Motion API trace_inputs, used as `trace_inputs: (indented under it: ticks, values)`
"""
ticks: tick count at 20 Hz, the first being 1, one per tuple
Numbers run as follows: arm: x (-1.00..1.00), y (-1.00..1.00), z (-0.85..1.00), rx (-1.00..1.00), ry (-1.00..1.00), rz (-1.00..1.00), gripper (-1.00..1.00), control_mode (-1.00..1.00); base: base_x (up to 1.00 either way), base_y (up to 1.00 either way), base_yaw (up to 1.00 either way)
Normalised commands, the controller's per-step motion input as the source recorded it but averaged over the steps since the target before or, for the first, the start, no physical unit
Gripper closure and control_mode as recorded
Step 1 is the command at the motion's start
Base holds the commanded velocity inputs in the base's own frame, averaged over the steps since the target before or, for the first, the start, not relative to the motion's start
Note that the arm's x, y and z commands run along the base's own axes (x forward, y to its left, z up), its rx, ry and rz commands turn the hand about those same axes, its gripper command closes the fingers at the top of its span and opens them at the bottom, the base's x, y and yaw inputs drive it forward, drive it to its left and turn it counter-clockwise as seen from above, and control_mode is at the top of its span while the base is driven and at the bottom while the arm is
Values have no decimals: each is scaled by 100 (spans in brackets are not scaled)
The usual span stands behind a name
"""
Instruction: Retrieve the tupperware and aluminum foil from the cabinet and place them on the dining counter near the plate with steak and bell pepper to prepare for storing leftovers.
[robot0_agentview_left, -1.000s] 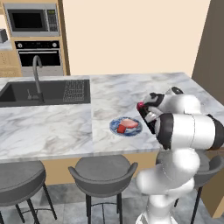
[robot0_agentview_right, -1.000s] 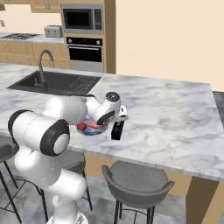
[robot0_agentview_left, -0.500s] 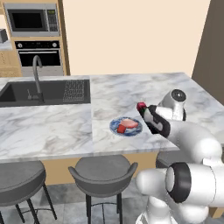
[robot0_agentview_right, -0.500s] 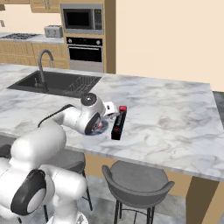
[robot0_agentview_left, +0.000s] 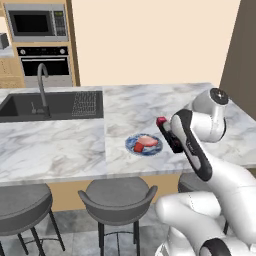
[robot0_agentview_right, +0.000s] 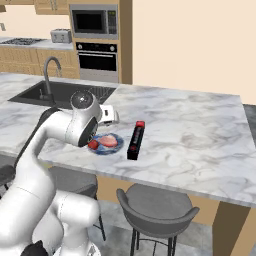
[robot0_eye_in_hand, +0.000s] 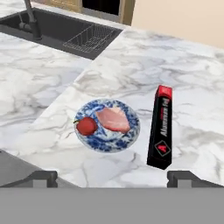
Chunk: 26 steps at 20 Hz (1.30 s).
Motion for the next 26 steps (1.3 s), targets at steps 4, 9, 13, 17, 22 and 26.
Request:
trace_inputs:
  ticks: [4,9,13,17,22,26]
  values:
    - [-86,76,87,26,-2,0,-100,-100,0,0,0]
    - [-100,57,56,19,0,0,-100,-100,0,0,0]
    - [-97,29,7,0,10,0,-100,-100,0,0,0]
    - [-31,0,0,-11,5,-12,-100,-100,0,0,0]
    - [0,-5,0,-3,0,-8,-100,-100,0,0,0]
    - [0,0,0,0,0,-1,-100,-100,0,0,0]
